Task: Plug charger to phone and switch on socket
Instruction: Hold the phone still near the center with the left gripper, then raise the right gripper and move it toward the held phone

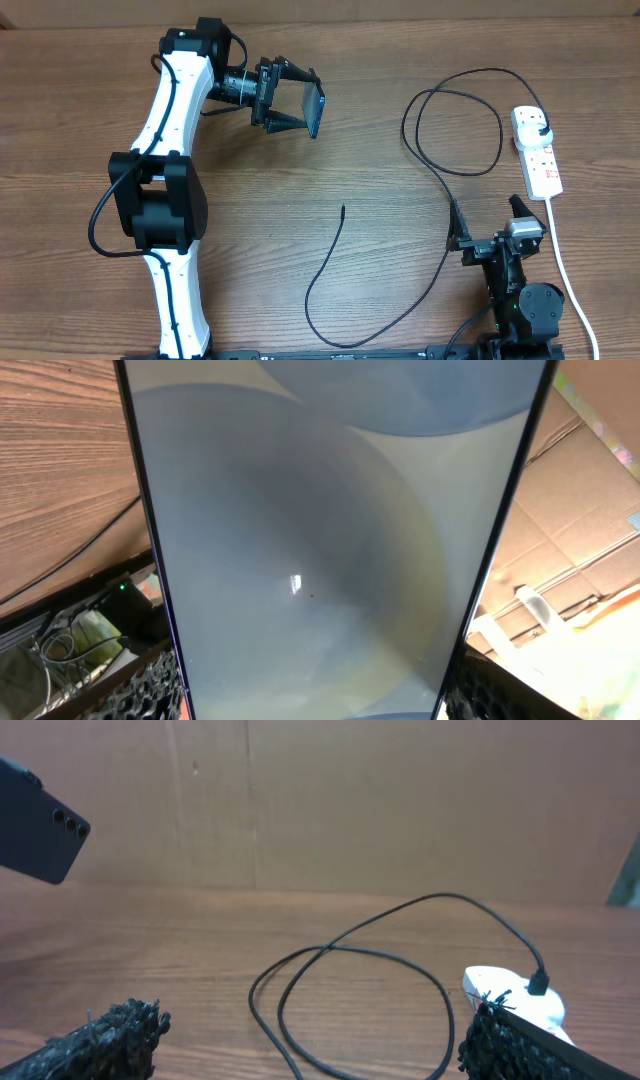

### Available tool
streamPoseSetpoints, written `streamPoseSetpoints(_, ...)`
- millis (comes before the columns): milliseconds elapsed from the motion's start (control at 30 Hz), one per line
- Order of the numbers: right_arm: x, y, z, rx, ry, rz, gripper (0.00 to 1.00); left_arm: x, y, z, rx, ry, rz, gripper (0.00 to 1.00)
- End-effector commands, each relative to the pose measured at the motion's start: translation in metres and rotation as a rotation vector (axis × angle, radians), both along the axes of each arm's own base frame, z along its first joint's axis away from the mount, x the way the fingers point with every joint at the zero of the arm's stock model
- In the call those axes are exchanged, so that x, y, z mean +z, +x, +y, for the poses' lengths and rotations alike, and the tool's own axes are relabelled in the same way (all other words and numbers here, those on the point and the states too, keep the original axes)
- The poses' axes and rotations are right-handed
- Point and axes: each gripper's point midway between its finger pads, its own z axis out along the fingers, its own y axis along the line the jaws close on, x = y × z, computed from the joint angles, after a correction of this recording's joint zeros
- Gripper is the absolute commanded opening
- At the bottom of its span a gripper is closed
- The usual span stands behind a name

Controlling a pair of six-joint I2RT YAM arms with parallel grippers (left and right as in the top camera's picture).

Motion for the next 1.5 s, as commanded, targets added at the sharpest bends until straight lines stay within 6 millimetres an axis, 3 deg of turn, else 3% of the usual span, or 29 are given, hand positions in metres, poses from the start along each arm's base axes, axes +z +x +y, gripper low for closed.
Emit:
streamPoseSetpoints(0, -0.001, 0.0, 0.004, 0.02, 0.007, -0.008, 1.0, 0.013, 0.002, -0.003, -0.008, -0.039, -0.049, 0.04)
streamPoseSetpoints(167, 0.034, -0.008, 0.029, 0.171, 0.009, -0.151, 1.0, 0.015, 0.002, -0.003, -0.007, -0.051, -0.044, 0.04)
streamPoseSetpoints(333, 0.053, -0.012, 0.03, 0.192, 0.187, -0.159, 1.0, 0.015, 0.002, -0.003, -0.007, -0.05, -0.045, 0.04)
streamPoseSetpoints(567, 0.091, -0.023, 0.025, 0.169, 0.203, -0.165, 1.0, 0.015, 0.002, -0.004, -0.009, -0.05, -0.044, 0.04)
streamPoseSetpoints(767, 0.135, -0.023, 0.019, 0.125, 0.202, -0.106, 1.0, 0.014, 0.002, -0.005, -0.011, -0.047, -0.045, 0.04)
streamPoseSetpoints(1000, 0.172, 0.0, 0.022, 0.113, 0.207, 0.104, 1.0, 0.013, 0.002, -0.004, -0.011, -0.039, -0.045, 0.04)
streamPoseSetpoints(1267, 0.173, 0.035, 0.043, 0.198, 0.243, 0.441, 1.0, 0.008, 0.002, -0.004, -0.012, -0.007, -0.044, 0.04)
streamPoseSetpoints(1467, 0.135, 0.065, 0.069, 0.28, 0.39, 0.768, 1.0, -0.005, 0.001, -0.002, -0.006, 0.071, -0.017, 0.04)
